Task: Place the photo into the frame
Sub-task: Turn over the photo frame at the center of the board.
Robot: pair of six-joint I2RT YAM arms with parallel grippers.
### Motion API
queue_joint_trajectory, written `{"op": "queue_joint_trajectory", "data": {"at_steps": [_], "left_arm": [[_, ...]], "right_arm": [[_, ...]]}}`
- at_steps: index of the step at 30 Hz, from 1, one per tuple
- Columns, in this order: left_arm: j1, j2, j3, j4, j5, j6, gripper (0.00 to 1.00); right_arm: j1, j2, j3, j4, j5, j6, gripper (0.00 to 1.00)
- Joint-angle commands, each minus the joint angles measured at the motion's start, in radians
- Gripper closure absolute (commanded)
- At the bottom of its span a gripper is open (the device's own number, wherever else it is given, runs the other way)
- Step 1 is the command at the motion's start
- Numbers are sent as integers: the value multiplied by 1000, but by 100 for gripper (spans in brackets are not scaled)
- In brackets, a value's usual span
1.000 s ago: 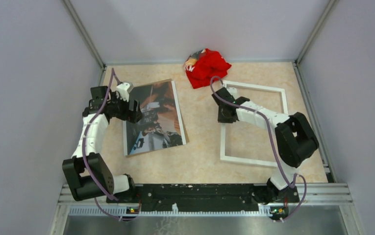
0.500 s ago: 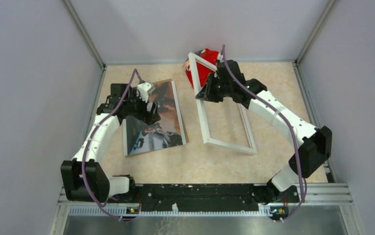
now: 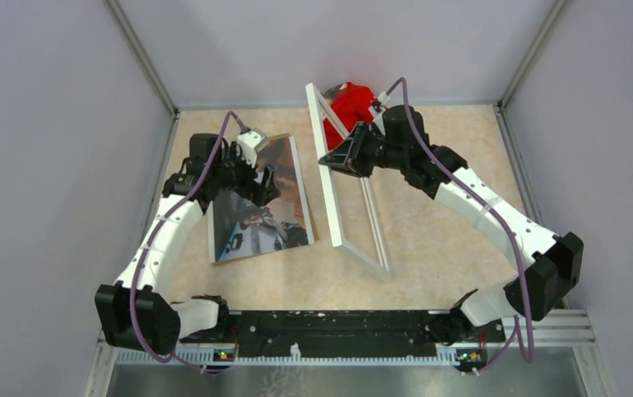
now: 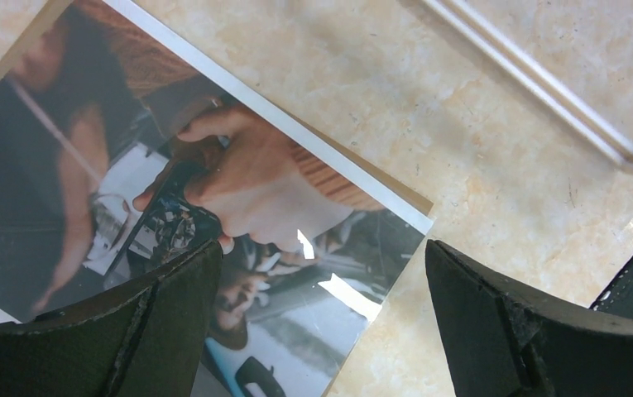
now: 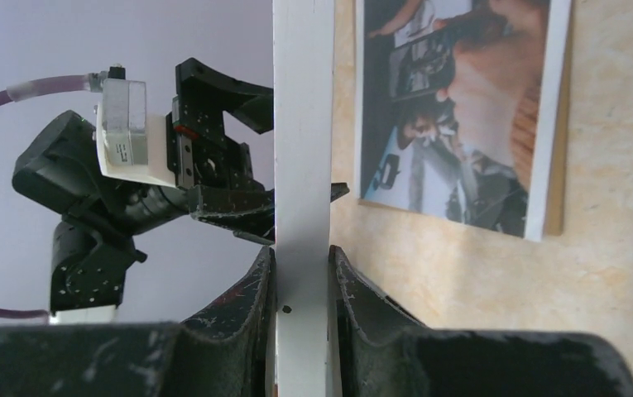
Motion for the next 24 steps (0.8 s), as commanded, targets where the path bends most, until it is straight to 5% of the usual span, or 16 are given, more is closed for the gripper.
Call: {"op": "queue_joint_trajectory", "data": {"at_steps": [1, 9, 19, 24], "left_arm": [[-12, -45, 45, 18, 19, -41, 2], [-52, -68, 85, 93, 18, -102, 2], [-199, 77, 233, 193, -107, -195, 2], [-270, 136, 286, 228, -171, -205, 2]], "right_arm": [[4, -73, -57, 234, -92, 154, 100], [3, -88, -105, 359, -147, 252, 100], [-6, -145, -160, 317, -150, 254, 99], [-35, -151, -157, 263, -184, 214, 72]]}}
